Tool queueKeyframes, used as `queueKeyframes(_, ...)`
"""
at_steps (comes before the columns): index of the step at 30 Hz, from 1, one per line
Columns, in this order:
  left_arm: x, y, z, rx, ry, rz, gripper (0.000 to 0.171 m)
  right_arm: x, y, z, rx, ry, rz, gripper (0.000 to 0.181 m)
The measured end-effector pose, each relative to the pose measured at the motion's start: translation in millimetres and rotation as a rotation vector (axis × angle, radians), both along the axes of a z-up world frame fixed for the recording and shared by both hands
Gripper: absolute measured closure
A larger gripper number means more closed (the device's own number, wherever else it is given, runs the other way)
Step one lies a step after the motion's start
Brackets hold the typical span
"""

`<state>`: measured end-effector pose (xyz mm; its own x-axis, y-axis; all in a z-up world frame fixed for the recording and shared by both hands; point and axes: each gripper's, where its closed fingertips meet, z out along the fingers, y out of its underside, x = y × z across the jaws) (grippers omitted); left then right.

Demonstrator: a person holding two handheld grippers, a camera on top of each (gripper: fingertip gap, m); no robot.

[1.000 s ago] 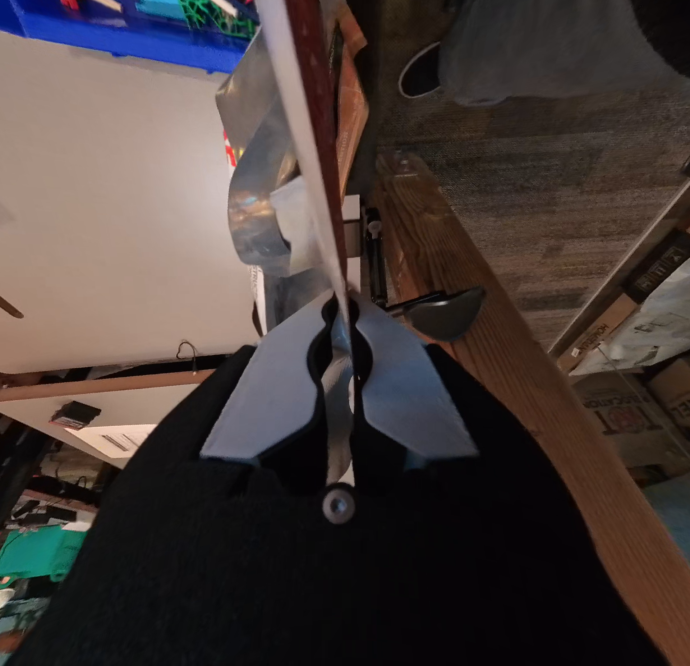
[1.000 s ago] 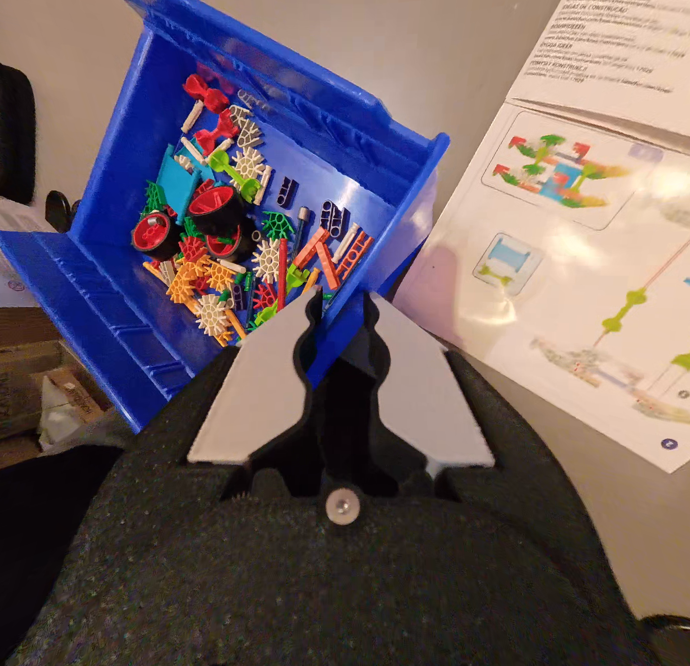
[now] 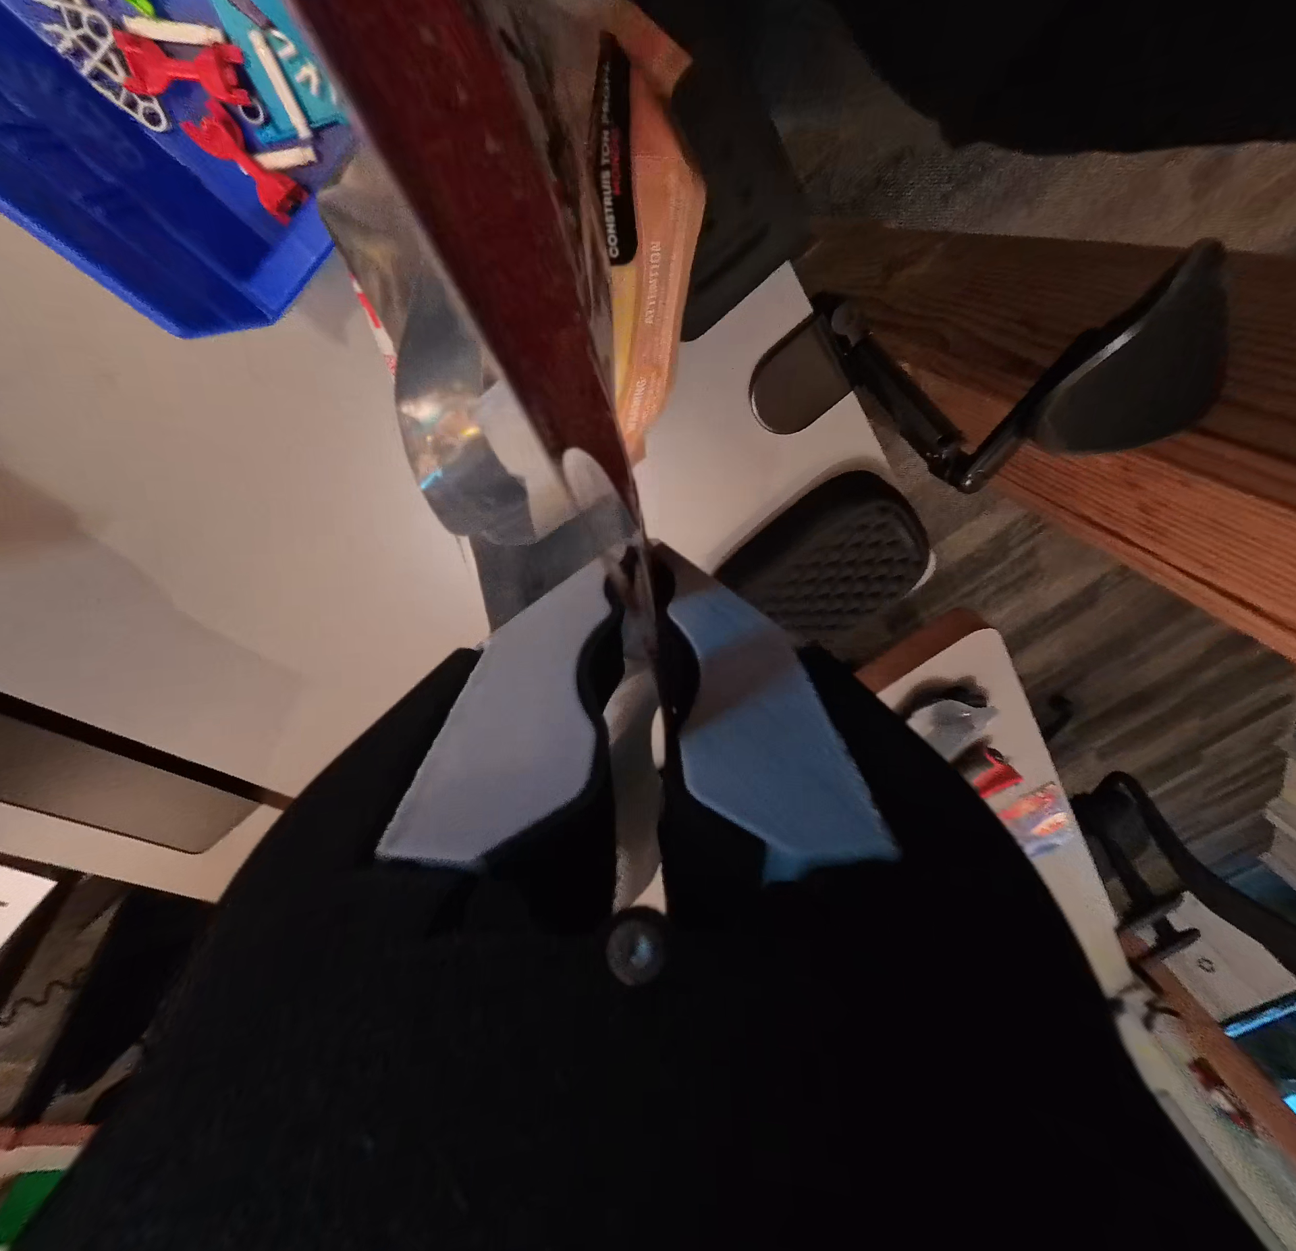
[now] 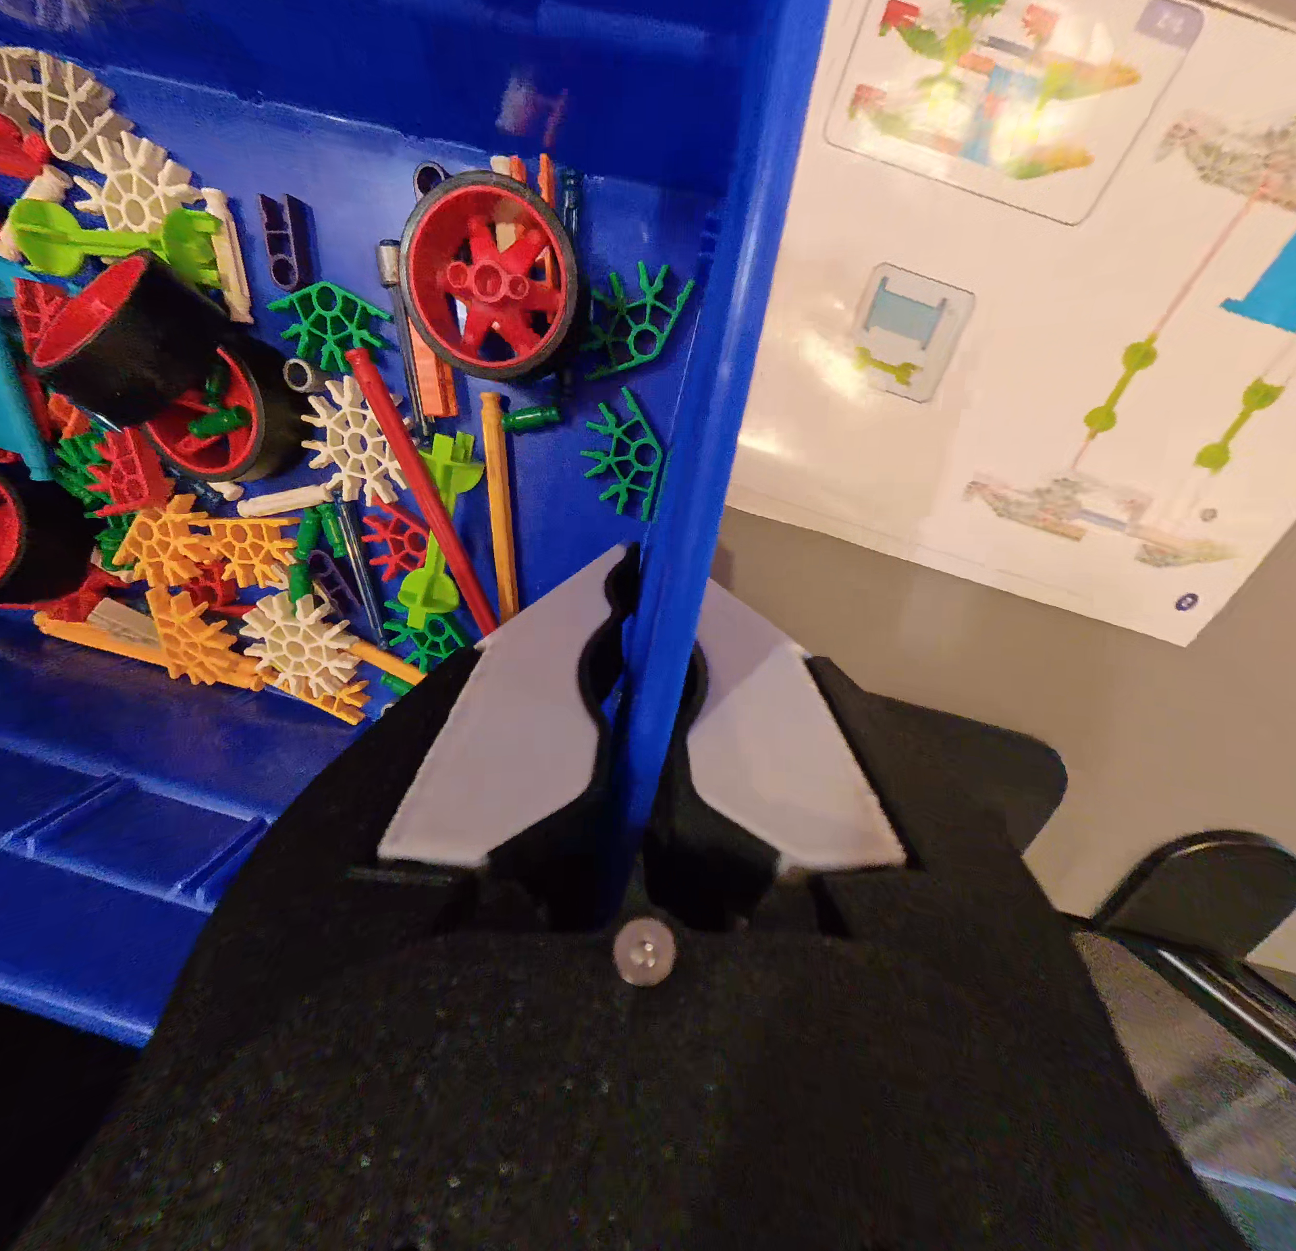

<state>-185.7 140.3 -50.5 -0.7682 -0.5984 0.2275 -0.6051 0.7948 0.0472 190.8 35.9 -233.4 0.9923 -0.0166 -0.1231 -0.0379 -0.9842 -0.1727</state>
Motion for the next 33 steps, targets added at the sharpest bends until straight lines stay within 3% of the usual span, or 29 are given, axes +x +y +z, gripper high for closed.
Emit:
queueKeyframes(10, 29, 6, -15, -0.072, -0.031, -0.088, 0.171, 69, -9, 59, 0.087, -0.115, -0.146, 0.181)
queueKeyframes(19, 75, -11, -34, -0.109, -0.073, -0.124, 0.171, 120, 25, 153, 0.246, -0.141, -0.191, 0.181)
queueKeyframes(25, 96, -18, -45, -0.114, -0.102, -0.122, 0.171, 100, 60, 186, 0.3, -0.103, -0.099, 0.181)
queueKeyframes(33, 101, -29, -32, -0.122, -0.117, -0.129, 0.171, 64, 81, 175, 0.332, -0.151, -0.001, 0.181)
